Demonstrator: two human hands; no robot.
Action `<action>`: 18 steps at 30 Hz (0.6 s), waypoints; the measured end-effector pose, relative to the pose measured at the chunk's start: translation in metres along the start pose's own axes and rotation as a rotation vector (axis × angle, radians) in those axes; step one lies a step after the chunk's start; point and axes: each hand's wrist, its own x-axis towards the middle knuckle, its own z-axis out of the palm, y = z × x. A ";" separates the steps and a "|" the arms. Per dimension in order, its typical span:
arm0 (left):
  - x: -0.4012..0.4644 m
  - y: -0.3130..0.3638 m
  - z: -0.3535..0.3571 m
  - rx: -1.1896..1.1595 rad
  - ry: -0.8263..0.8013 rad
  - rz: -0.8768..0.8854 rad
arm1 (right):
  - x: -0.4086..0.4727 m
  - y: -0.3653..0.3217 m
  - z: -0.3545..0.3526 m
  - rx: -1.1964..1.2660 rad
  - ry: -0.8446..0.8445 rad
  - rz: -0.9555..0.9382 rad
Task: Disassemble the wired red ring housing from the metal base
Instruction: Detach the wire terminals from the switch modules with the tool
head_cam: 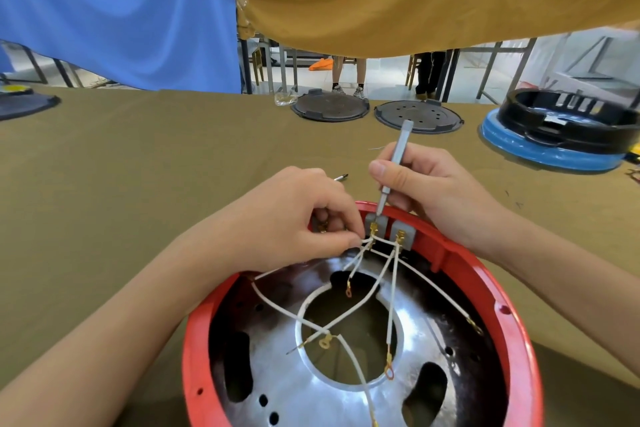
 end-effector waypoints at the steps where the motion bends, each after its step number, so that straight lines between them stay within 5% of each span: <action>1: 0.000 0.000 0.000 -0.003 -0.002 -0.002 | -0.001 0.000 0.001 0.017 0.011 0.027; 5: 0.000 -0.001 0.000 -0.006 0.004 -0.005 | -0.003 -0.003 -0.001 -0.050 -0.004 -0.056; 9: 0.000 -0.001 0.001 -0.003 0.016 -0.008 | -0.005 -0.010 -0.004 -0.449 -0.096 -0.337; 13: 0.000 -0.001 0.001 -0.017 0.005 -0.007 | -0.006 -0.015 -0.006 -0.731 -0.184 -0.429; 18: 0.001 -0.001 0.001 -0.006 0.018 -0.007 | -0.002 -0.013 -0.004 -0.529 -0.182 -0.335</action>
